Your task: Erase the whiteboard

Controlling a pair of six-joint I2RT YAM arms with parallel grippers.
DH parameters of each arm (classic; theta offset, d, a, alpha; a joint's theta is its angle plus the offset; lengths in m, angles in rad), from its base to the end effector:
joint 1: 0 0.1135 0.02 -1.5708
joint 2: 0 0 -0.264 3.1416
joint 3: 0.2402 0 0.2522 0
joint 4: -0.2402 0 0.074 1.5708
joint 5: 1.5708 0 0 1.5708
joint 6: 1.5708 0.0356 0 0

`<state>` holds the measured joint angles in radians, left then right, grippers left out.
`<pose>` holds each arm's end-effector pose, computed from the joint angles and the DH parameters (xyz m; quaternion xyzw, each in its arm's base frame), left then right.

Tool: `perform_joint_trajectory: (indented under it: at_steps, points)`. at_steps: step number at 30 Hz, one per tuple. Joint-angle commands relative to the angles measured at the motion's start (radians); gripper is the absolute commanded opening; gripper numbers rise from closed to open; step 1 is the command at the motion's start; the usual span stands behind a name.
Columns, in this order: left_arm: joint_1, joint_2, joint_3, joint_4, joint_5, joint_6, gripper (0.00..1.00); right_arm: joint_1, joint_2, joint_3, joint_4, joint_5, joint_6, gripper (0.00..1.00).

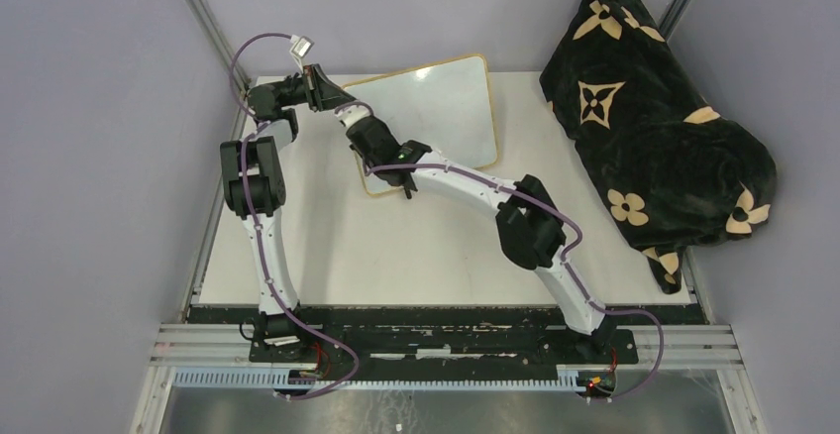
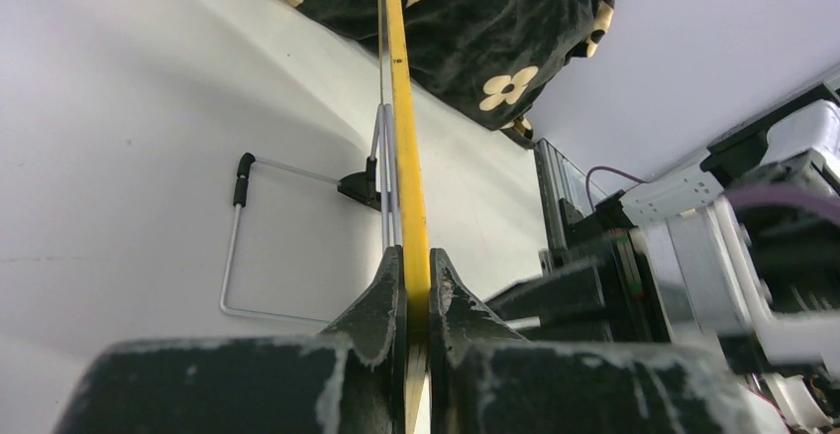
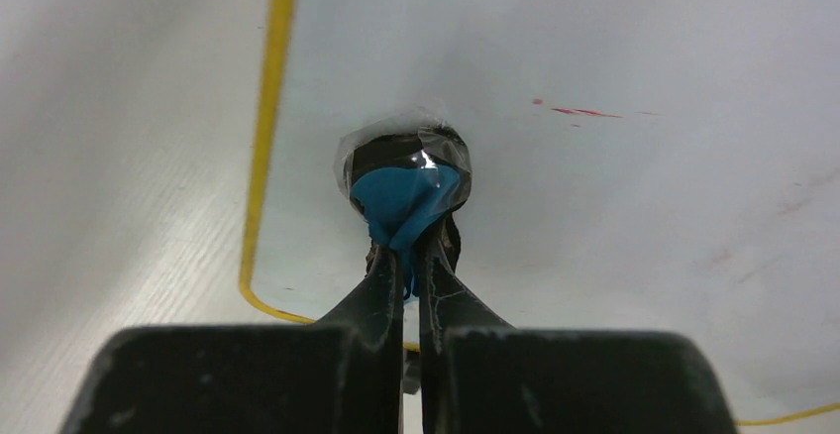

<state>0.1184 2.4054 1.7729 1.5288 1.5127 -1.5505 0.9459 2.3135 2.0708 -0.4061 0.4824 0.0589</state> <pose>0.4969 0.0233 0.2538 0.2566 0.6415 -0.6219 0.3687 0.3263 0.4241 0.2436 -0.2772 0.8311 0.0205 0.4816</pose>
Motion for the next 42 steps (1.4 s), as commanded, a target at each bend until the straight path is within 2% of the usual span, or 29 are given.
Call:
perform_joint_trajectory:
  at_steps: [1,6,9,18,24,33,42]
  points:
    - [-0.018,-0.073,-0.01,0.199,0.124,-0.062,0.03,-0.128,-0.102,-0.063,0.038,0.084,0.003,0.01]
    - [-0.017,-0.073,-0.012,0.199,0.124,-0.06,0.03,-0.193,-0.173,-0.118,0.066,0.052,0.032,0.01]
    - [-0.017,-0.073,-0.012,0.199,0.124,-0.06,0.03,-0.191,-0.165,-0.061,0.037,0.0,0.033,0.01]
    - [-0.018,-0.074,-0.017,0.199,0.124,-0.061,0.03,-0.044,-0.037,0.138,-0.026,-0.01,0.009,0.01]
    - [-0.016,-0.074,-0.021,0.2,0.124,-0.062,0.03,-0.022,0.032,0.239,-0.069,-0.018,0.008,0.01]
    - [-0.016,-0.074,-0.027,0.2,0.125,-0.059,0.03,-0.102,0.013,0.179,-0.066,0.026,0.019,0.01]
    - [-0.014,-0.106,-0.036,0.199,0.126,-0.054,0.03,-0.232,-0.147,-0.005,-0.011,0.034,0.069,0.01]
